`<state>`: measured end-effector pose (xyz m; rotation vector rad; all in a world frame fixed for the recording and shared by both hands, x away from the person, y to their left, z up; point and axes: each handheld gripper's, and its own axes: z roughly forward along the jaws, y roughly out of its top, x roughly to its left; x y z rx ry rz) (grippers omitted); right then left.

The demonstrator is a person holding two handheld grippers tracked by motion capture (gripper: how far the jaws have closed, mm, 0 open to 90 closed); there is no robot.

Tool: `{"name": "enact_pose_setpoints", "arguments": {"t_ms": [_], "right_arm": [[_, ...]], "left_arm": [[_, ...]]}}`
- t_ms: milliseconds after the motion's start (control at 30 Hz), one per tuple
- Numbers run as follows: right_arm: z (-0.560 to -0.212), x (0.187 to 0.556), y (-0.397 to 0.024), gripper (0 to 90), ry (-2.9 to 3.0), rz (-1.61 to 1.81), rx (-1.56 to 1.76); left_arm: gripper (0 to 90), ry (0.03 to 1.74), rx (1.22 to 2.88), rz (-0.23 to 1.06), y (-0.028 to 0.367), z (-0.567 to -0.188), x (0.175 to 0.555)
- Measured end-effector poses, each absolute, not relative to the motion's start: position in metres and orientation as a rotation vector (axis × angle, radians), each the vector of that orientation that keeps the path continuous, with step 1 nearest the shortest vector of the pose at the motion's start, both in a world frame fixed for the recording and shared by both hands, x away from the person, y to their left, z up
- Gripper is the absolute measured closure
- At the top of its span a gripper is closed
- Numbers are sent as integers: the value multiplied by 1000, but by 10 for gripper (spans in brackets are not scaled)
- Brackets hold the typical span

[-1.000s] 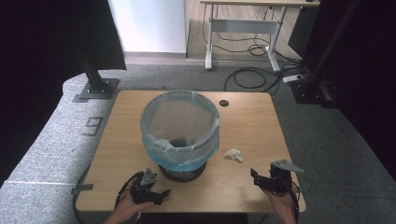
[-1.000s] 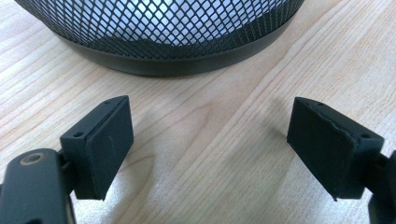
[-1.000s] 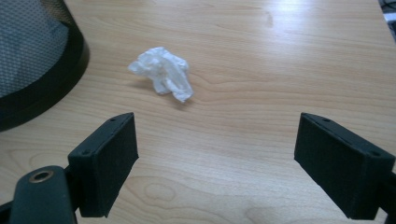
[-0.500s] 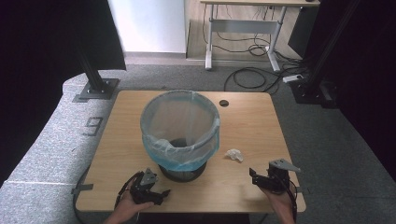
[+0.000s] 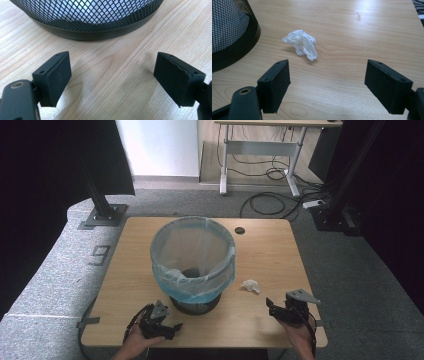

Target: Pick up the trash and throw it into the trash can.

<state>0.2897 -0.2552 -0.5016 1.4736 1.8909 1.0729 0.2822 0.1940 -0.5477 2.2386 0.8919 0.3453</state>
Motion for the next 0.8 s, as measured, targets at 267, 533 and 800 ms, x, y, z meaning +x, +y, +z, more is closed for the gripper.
{"name": "enact_pose_setpoints", "arguments": {"t_ms": [267, 533, 800], "right_arm": [[-501, 297, -248, 205, 1897, 1085, 1473], [-502, 301, -236, 244, 1913, 1083, 1436], [-504, 307, -230, 252, 1927, 1083, 1427]], "left_arm": [[144, 892, 2238, 345, 194, -548, 282], [144, 892, 2239, 345, 194, -548, 282], [144, 893, 2239, 344, 194, -548, 282]]}}
